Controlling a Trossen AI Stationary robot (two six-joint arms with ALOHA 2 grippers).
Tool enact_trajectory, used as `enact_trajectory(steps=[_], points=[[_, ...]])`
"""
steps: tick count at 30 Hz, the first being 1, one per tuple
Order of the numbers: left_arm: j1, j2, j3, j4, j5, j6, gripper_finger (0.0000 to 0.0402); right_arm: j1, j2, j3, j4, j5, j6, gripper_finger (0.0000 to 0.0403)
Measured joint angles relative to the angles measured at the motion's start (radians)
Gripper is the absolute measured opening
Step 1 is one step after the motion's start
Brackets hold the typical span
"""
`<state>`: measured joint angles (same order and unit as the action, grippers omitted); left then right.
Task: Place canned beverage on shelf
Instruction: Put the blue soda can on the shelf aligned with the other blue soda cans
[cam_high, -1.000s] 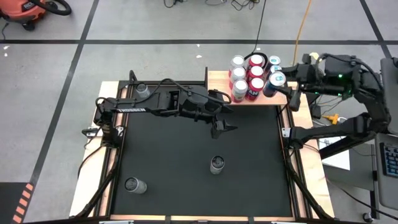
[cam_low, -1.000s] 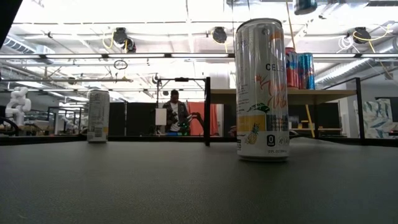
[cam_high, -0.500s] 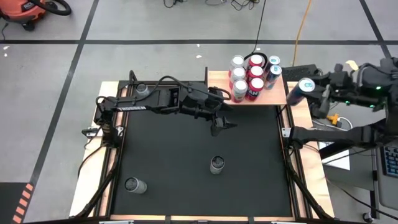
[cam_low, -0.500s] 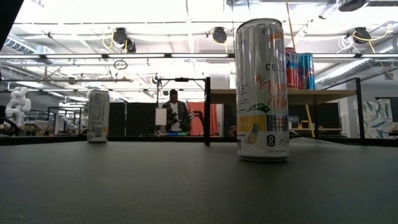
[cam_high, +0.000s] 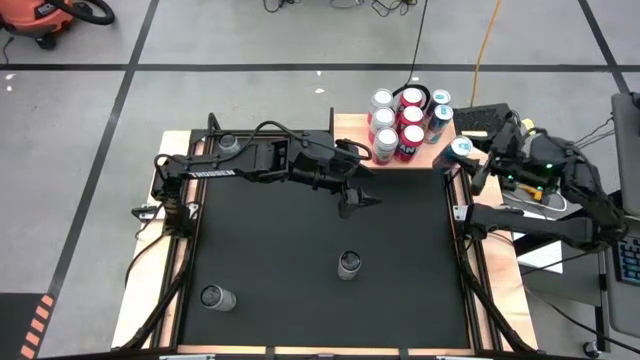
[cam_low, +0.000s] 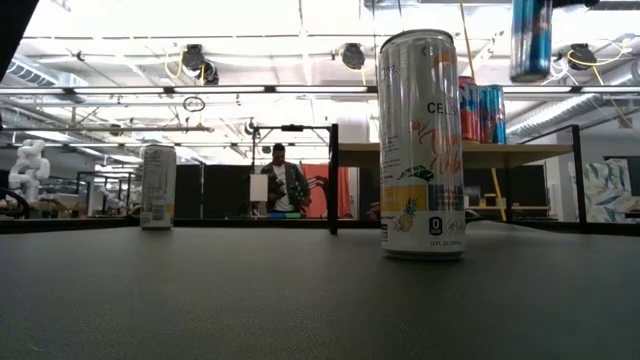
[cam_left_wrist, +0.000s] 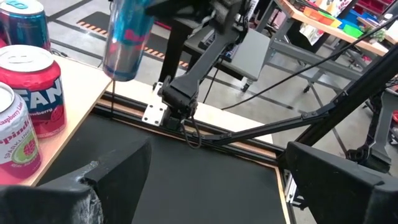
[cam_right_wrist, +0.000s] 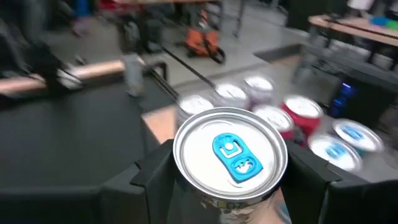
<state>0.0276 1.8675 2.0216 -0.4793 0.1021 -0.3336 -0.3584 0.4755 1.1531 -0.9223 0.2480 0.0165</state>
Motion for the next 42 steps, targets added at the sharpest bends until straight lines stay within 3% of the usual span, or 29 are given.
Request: enact_trajectory(steps=[9, 17, 21, 26, 37, 42], points=[[0.002, 0.0, 0.0, 0.0, 0.0, 0.027, 0.0375, 0.0, 0.019, -0.043, 0.021, 0.112, -0.018, 0.0208], [0.005, 0.0, 0.0, 0.0, -0.007, 0.027, 0.0375, 0.0, 0.015, -0.125, 0.028, 0.084, 0.093, 0.0208], [0.005, 0.0, 0.0, 0.0, -0.007, 0.027, 0.0375, 0.0, 0.008, -0.14, 0.035, 0.084, 0.058, 0.0208], [0.005, 0.0, 0.0, 0.0, -0.015, 0.031, 0.0375, -0.003, 0.018, -0.132, 0.172, 0.082, 0.043, 0.0208], [0.007, 0.0, 0.0, 0.0, -0.04, 0.051, 0.0375, -0.049, 0.131, -0.131, 0.231, 0.141, 0.104, 0.0208], [0.006, 0.0, 0.0, 0.0, -0.052, 0.051, 0.0375, -0.061, 0.155, -0.042, 0.112, 0.13, 0.118, 0.0208]])
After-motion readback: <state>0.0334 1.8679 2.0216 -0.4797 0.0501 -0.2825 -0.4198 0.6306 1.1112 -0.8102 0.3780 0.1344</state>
